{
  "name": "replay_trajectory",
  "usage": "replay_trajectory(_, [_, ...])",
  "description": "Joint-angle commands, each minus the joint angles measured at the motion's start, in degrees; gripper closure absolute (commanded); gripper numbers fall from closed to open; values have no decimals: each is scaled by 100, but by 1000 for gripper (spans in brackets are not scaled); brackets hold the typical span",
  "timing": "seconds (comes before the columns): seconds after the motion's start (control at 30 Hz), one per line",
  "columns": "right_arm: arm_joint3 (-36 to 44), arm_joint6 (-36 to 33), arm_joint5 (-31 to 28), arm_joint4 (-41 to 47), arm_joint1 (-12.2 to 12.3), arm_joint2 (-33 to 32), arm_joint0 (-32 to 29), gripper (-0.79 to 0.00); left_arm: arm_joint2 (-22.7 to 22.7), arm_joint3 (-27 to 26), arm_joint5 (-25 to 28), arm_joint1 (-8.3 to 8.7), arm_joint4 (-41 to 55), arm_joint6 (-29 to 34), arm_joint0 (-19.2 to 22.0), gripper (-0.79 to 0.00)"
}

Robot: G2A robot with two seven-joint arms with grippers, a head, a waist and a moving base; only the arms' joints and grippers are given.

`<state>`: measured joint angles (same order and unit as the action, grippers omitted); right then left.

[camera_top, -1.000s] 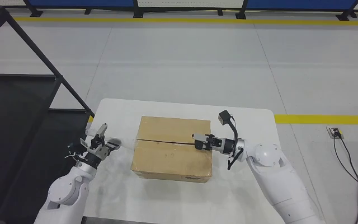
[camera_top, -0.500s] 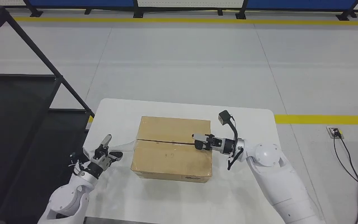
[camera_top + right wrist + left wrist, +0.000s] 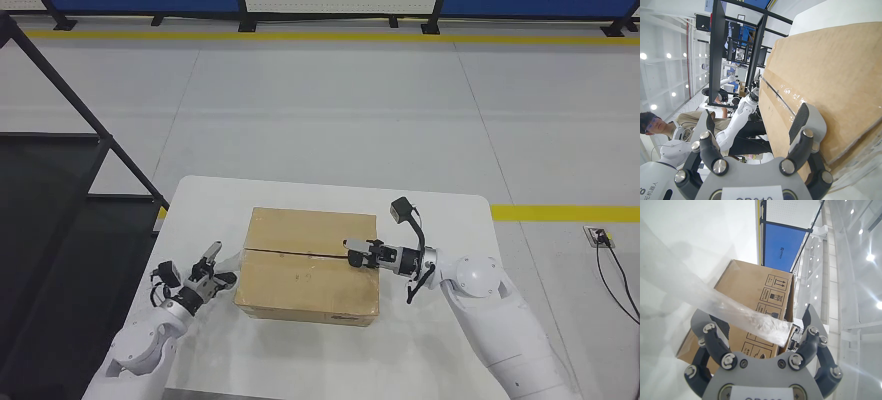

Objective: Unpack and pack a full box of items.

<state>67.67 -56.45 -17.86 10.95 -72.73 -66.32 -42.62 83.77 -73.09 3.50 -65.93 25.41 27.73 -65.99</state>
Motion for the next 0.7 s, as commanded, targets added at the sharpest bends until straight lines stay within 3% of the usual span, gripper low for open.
replay_trajectory(0.0, [0, 0, 0, 0, 0, 0, 0, -785, -74, 87, -5, -19, 12, -20, 98, -785])
replay_trajectory(0.2, [0, 0, 0, 0, 0, 0, 0, -785, -154, 275, 88, -74, 193, -190, 340, -785])
replay_trajectory(0.37, [0, 0, 0, 0, 0, 0, 0, -785, -8, 120, 268, -65, 181, -337, 277, -785])
replay_trajectory(0.67, [0, 0, 0, 0, 0, 0, 0, -785, 517, -1097, 642, 15, -281, -749, -320, -785])
